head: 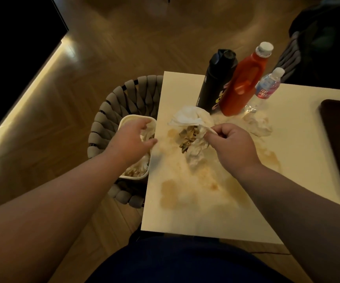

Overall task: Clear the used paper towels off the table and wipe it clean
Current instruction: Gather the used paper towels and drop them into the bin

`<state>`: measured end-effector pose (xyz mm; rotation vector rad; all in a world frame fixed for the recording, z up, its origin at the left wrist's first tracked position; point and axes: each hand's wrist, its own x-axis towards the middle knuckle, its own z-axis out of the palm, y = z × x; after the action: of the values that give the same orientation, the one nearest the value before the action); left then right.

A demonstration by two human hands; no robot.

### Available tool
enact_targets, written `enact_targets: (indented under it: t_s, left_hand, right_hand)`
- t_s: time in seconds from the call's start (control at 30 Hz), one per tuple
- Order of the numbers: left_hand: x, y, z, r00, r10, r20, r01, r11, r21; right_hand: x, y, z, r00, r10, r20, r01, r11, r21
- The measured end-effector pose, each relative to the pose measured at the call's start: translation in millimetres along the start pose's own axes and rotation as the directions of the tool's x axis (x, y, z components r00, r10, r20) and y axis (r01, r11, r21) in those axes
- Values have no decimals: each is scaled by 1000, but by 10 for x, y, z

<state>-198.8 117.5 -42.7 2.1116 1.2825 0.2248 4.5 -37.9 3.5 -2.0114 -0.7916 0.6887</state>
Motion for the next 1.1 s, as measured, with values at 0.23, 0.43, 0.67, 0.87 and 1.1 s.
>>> enact_targets:
  t_s: [0.23, 0.43, 0.67, 0.87, 1.1]
  left_hand:
    - [-124, 727, 81, 959, 192, 210, -191, 981, -25]
    - [-123, 783, 243, 970, 218, 110, -218, 976, -9]
    - [-42, 641, 149, 985, 168, 28, -167, 984, -55]
    - [106, 180, -173, 994, 6, -105, -20, 991, -134]
    - [365, -404, -327, 970, -183, -160, 175, 982, -65]
  right_hand:
    - [-37, -7, 7, 999, -15, 41, 14, 1000, 27]
    - [-82, 33, 25, 998, -8, 61, 6, 999, 35]
    - [-46, -16, 68, 995, -4, 101, -3, 997, 71]
    - [30, -24, 151, 993, 4, 119, -14, 996, 83]
    - [97, 223, 75, 993, 70, 90, -74, 996, 43]
